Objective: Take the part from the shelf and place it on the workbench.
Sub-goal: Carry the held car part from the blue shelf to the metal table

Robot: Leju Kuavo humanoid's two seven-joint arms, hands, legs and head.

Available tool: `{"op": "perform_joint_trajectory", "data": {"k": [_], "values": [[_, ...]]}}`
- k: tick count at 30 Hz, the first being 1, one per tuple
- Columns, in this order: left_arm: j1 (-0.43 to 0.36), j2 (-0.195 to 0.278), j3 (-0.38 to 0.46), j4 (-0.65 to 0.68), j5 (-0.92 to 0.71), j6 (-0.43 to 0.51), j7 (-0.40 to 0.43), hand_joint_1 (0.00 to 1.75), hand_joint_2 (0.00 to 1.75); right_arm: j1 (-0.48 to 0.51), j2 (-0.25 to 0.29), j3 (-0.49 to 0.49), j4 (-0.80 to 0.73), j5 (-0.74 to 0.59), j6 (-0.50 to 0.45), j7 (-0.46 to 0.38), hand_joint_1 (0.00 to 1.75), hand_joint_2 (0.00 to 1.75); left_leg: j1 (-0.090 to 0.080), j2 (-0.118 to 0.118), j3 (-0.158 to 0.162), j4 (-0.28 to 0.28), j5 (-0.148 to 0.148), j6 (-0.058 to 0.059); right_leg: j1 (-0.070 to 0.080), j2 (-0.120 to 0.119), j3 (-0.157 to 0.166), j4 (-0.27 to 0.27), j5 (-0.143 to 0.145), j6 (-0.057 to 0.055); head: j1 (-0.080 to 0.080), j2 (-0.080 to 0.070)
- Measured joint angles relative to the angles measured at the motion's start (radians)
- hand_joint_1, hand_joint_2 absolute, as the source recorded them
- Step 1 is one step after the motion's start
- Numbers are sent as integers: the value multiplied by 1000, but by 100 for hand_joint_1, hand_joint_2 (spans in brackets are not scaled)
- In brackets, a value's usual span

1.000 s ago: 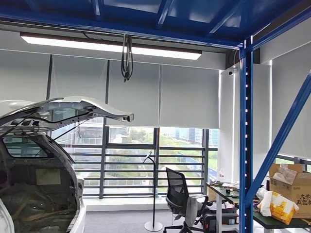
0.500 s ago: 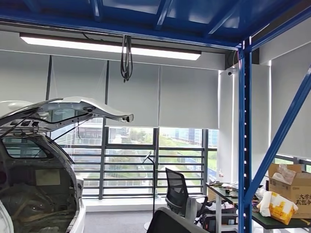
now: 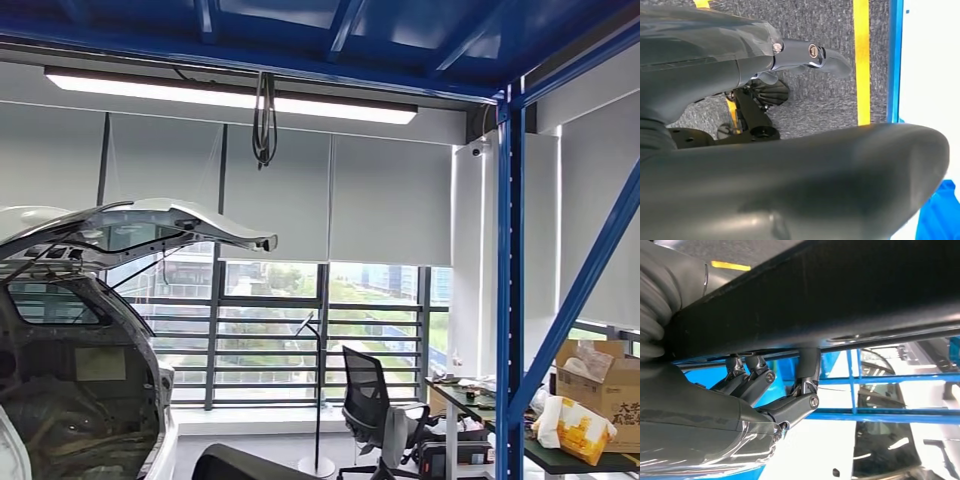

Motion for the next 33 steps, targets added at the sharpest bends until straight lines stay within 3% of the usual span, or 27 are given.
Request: {"op": "perform_joint_trajectory", "data": {"k": [1, 2, 4, 5, 6, 9, 11, 12, 14, 15, 16, 17, 19, 21, 24, 26, 28, 30, 31, 32, 33], "values": [[2, 0, 0, 0, 1, -2, -2, 0, 175, -2, -4, 5, 5, -2, 0, 0, 175, 175, 0, -1, 2, 0, -2, -1, 0, 0, -21, 20, 12, 0, 0, 0], [5, 0, 0, 0, 1, -5, -3, 0, 175, -4, -6, 10, 9, -3, 0, 0, 175, 175, 1, -2, 7, 0, -5, -3, 0, 0, -22, -4, 46, -1, 0, 0], [8, 0, 0, 0, 1, -8, -6, 0, 175, -11, -10, 17, 14, -4, 0, 0, 175, 175, 2, -4, 18, 0, -13, -11, 1, 0, 16, -127, 135, -5, 0, 0], [8, 0, 0, 0, 2, -8, -7, 0, 175, -16, -11, 20, 16, -4, 0, 0, 175, 175, 2, -4, 22, 0, -17, -17, 3, 0, 36, -183, 164, -8, 0, 0], [8, 1, 0, 0, 2, -8, -8, 0, 175, -20, -13, 23, 17, -4, 0, 0, 175, 175, 1, -5, 22, -1, -19, -23, 6, 1, 48, -219, 177, -13, 0, 0], [11, 1, 0, 0, 2, -6, -9, 0, 175, -28, -16, 31, 22, -4, -1, 0, 175, 175, 2, -3, 17, -5, -20, -40, 10, 3, 52, -245, 170, -31, 0, 1], [13, 1, 0, 0, 3, -4, -8, 0, 175, -34, -16, 34, 23, -4, -2, 0, 175, 175, 4, -2, 8, 17, -38, -47, 7, 3, 58, -255, 172, -43, 0, 0], [13, 2, 0, 0, 4, -4, -8, 0, 175, -37, -16, 36, 24, -4, -2, 0, 175, 175, 4, -2, -11, 57, -59, -49, 5, 1, 62, -259, 172, -48, 0, 0], [16, 4, 0, 0, 5, -4, -6, 0, 175, -41, -17, 40, 27, -4, -3, 1, 175, 175, 3, -1, -81, 188, -110, -52, 7, -1, 65, -260, 169, -56, 0, 0], [18, 5, 0, 0, 6, -4, -6, 0, 175, -41, -17, 42, 29, -4, -3, 1, 175, 175, 3, -1, -115, 245, -124, -54, 8, -1, 66, -260, 167, -58, 0, 0], [21, 7, 0, 0, 7, -4, -5, 0, 175, -41, -17, 44, 31, -3, -4, 2, 175, 175, 3, -1, -137, 271, -119, -55, 8, 0, 69, -260, 165, -58, 0, 0], [23, 8, 0, 0, 7, -4, -5, 0, 175, -41, -18, 46, 33, -3, -4, 2, 175, 175, 4, -1, -139, 258, -94, -56, 8, 1, 73, -259, 162, -58, 0, 0], [24, 11, 0, 0, 7, -5, -5, 0, 175, -41, -18, 50, 35, -3, -5, 3, 175, 175, 7, -1, -99, 143, -11, -56, 8, 3, 83, -257, 153, -53, 0, 0], [23, 12, 0, 0, 9, -5, -2, 0, 175, -44, -20, 53, 36, 1, -9, 2, 175, 175, 6, -1, -63, 49, 35, -50, 12, 4, 84, -247, 145, -43, 0, 0], [26, 13, 0, 0, 13, -4, 5, 0, 175, -45, -23, 58, 39, 11, -20, 1, 175, 175, 1, -4, -60, 28, 32, -34, 13, 3, 74, -240, 146, -29, -1, 0], [28, 14, 0, 0, 14, -4, 5, 0, 175, -46, -25, 60, 39, 12, -23, -1, 175, 175, 1, -4, -61, 24, 36, -24, 11, 1, 67, -222, 125, -20, -1, 0], [26, 16, 0, 0, 14, -4, 3, 0, 175, -46, -27, 61, 39, 15, -27, -3, 175, 175, 2, -2, -62, 22, 40, -15, 9, 0, 38, -136, 62, -12, -1, 0], [26, 17, 0, 0, 13, -3, 3, 0, 175, -45, -31, 62, 41, 17, -28, -4, 175, 175, -2, 0, -65, 22, 43, -8, 9, 0, -8, -10, -1, -9, -1, 0], [26, 17, 0, 0, 13, -2, 3, 0, 175, -44, -32, 63, 43, 18, -29, -5, 175, 175, -5, 0, -67, 22, 45, -6, 9, 0, -19, 26, -10, -10, -1, 0], [26, 17, 0, 0, 12, -1, 3, 0, 175, -44, -33, 63, 44, 20, -30, -6, 175, 175, -8, 1, -69, 22, 47, -3, 10, 0, -13, 25, 0, -14, -1, 0], [26, 17, 0, 0, 12, 1, 3, 0, 175, -44, -34, 64, 45, 22, -30, -6, 175, 175, -10, 0, -71, 22, 50, -1, 12, 0, 14, -16, 26, -19, -1, 0]]}}
